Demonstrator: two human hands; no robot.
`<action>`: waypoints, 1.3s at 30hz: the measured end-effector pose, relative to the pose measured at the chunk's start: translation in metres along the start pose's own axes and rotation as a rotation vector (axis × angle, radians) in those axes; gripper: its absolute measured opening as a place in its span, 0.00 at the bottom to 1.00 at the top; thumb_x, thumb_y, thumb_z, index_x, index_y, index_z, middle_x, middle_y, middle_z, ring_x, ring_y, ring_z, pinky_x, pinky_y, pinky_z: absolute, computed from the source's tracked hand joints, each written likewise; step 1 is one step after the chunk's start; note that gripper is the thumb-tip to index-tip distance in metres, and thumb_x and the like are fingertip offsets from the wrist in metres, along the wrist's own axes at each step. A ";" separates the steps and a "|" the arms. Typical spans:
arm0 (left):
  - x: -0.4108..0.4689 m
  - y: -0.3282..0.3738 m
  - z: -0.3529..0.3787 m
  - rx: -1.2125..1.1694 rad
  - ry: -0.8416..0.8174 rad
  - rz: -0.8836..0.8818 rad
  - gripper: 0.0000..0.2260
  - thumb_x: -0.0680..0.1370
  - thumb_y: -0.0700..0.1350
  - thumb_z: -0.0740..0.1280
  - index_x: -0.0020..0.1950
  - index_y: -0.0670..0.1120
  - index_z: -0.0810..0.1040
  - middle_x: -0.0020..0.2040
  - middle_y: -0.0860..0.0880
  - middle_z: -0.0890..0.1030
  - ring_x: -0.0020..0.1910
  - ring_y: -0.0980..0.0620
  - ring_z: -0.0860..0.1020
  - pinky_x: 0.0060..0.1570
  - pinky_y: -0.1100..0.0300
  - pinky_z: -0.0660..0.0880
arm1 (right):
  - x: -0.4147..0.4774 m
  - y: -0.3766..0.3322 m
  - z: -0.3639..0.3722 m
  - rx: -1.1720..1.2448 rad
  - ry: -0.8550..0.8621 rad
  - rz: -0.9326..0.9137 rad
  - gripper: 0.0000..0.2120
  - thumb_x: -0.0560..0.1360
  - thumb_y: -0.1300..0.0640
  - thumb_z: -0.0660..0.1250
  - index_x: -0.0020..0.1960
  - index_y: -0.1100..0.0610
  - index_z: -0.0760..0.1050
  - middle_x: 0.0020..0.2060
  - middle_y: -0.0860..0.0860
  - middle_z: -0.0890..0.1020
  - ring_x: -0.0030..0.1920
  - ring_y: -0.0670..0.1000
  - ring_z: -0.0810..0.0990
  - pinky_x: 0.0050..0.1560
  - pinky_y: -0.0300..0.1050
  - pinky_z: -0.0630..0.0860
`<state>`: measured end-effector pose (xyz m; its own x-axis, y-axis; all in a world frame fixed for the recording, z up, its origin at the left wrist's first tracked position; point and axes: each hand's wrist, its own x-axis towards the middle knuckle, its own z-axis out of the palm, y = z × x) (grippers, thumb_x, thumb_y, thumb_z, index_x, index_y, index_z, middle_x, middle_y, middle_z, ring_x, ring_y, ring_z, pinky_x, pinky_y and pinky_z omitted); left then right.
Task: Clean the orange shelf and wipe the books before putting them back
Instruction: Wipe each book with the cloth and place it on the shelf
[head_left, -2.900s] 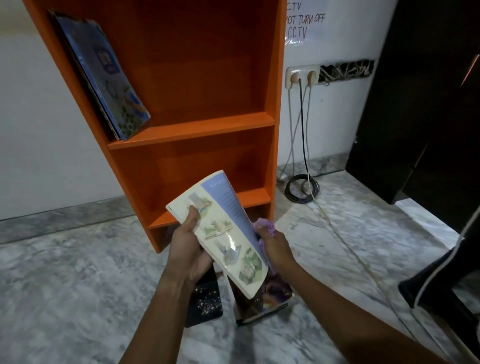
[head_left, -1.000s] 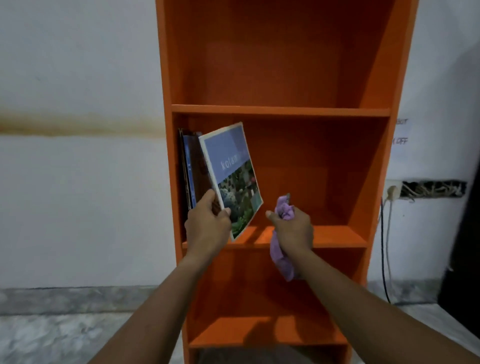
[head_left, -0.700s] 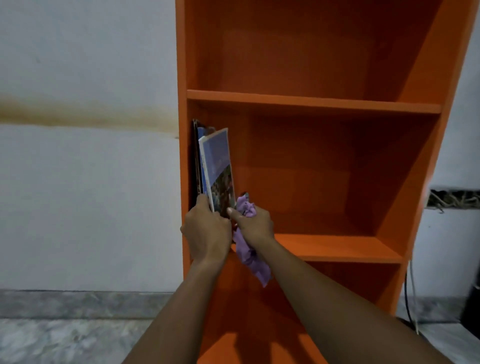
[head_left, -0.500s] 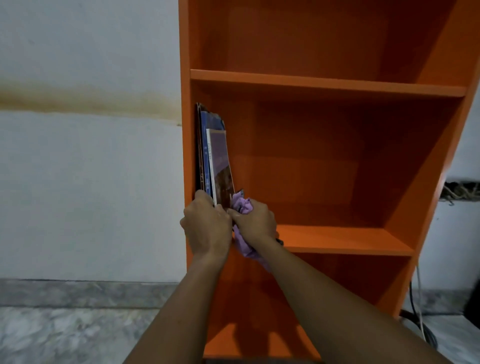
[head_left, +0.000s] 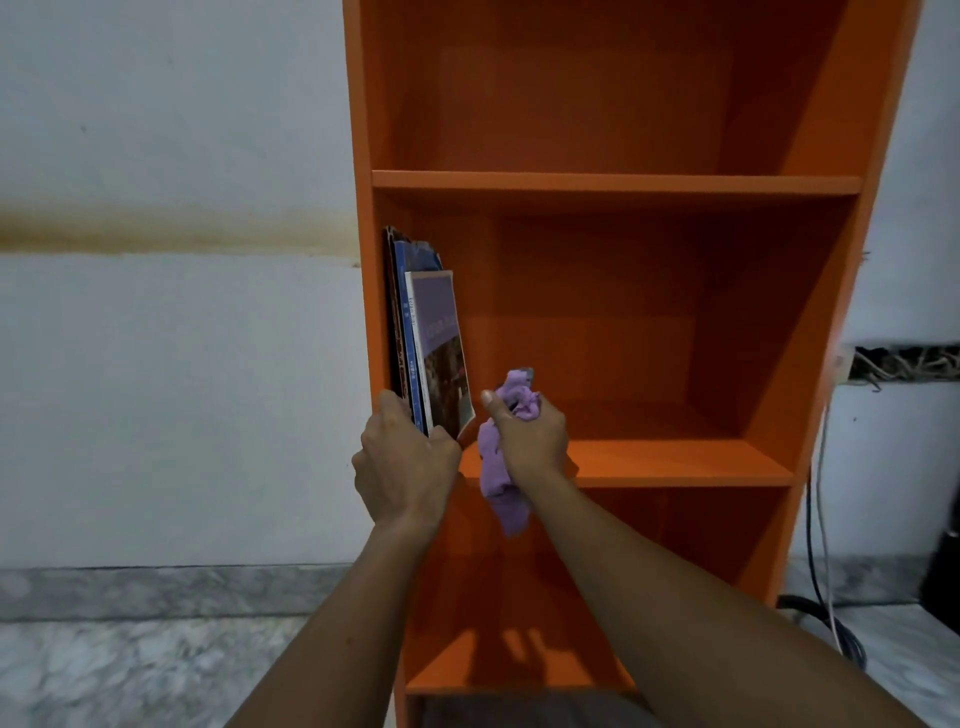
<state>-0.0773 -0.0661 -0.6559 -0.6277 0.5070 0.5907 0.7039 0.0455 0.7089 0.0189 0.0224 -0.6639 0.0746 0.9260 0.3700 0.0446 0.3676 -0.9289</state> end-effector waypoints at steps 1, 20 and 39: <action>-0.006 0.004 -0.003 0.035 -0.025 -0.001 0.14 0.75 0.49 0.72 0.53 0.49 0.69 0.47 0.47 0.78 0.42 0.47 0.79 0.40 0.52 0.78 | -0.007 -0.003 -0.009 0.049 0.038 0.025 0.14 0.76 0.50 0.75 0.39 0.53 0.72 0.32 0.48 0.77 0.34 0.48 0.76 0.34 0.41 0.70; -0.357 -0.011 0.016 0.148 -1.021 -0.385 0.19 0.72 0.50 0.69 0.61 0.47 0.73 0.55 0.44 0.80 0.53 0.40 0.80 0.50 0.51 0.77 | -0.240 0.136 -0.272 -0.291 -0.038 0.706 0.10 0.75 0.61 0.66 0.53 0.55 0.67 0.48 0.57 0.70 0.39 0.54 0.72 0.35 0.43 0.66; -0.418 -0.050 0.019 -0.527 -1.195 -0.983 0.19 0.81 0.31 0.60 0.62 0.54 0.73 0.53 0.40 0.85 0.46 0.42 0.83 0.42 0.51 0.81 | -0.381 0.224 -0.310 -0.495 -0.374 0.299 0.15 0.81 0.49 0.60 0.67 0.46 0.74 0.65 0.44 0.76 0.64 0.46 0.74 0.64 0.54 0.74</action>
<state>0.1560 -0.2638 -0.9454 0.0365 0.8132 -0.5808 -0.1306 0.5801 0.8040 0.3088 -0.2748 -1.0090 -0.1909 0.9815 -0.0132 0.5317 0.0921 -0.8419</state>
